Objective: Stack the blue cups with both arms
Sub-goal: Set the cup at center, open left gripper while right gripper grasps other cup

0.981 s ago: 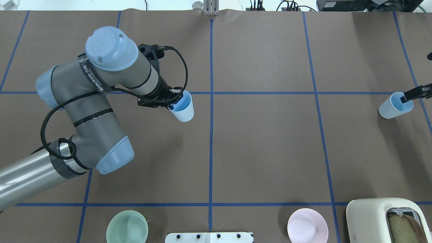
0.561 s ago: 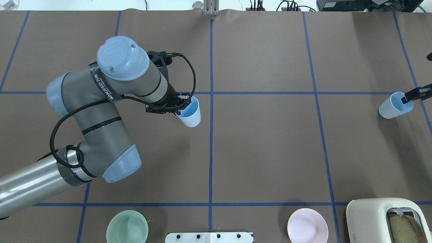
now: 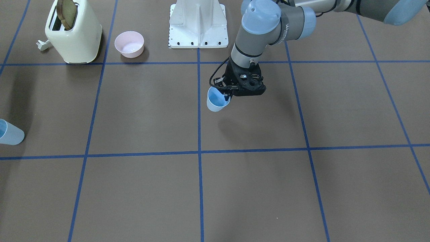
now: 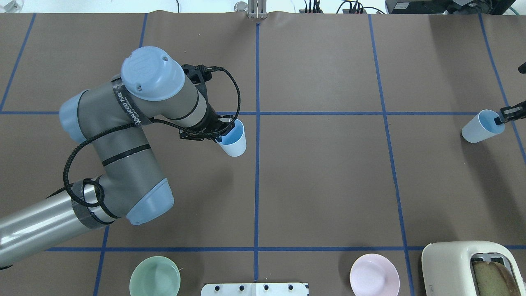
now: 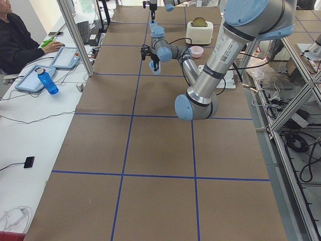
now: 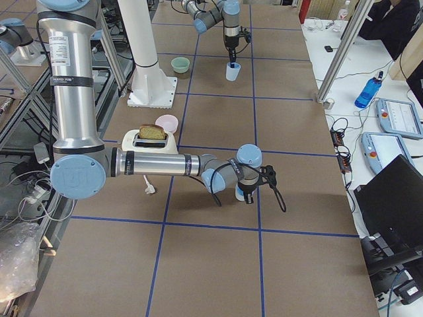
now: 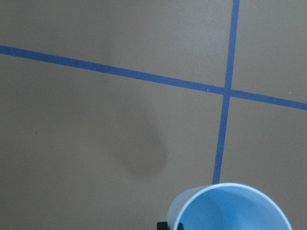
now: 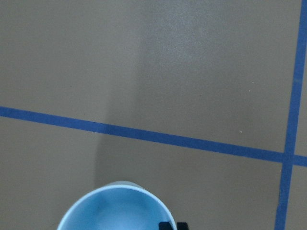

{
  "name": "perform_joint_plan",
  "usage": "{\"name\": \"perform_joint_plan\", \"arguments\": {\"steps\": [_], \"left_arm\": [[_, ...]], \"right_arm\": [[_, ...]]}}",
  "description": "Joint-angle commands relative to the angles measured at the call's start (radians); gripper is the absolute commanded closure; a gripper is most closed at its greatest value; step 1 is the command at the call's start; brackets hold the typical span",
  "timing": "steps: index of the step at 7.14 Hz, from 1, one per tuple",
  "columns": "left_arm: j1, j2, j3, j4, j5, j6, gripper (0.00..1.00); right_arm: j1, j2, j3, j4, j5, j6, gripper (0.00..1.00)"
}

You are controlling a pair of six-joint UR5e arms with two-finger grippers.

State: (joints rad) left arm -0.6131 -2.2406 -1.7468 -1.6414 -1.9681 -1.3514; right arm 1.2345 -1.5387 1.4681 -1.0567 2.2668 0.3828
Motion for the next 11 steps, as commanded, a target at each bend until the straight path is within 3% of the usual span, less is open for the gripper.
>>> {"name": "perform_joint_plan", "arguments": {"steps": [1,4,8,11], "left_arm": [[0.021,-0.014,0.006,0.0,0.011,-0.018,1.0],[0.096,-0.033,0.036,0.0,0.098,-0.046,1.0],[0.138,-0.062,0.088,-0.014,0.149,-0.08,1.0],[0.138,-0.094,0.138,-0.015,0.149,-0.075,1.0]], "right_arm": [[-0.001,0.018,0.026,-0.002,0.008,0.039,1.0],[0.006,0.069,0.067,-0.026,0.089,0.115,1.0],[0.01,0.147,0.205,-0.276,0.086,0.12,1.0],[0.01,0.16,0.219,-0.312,0.086,0.122,1.0]]}}
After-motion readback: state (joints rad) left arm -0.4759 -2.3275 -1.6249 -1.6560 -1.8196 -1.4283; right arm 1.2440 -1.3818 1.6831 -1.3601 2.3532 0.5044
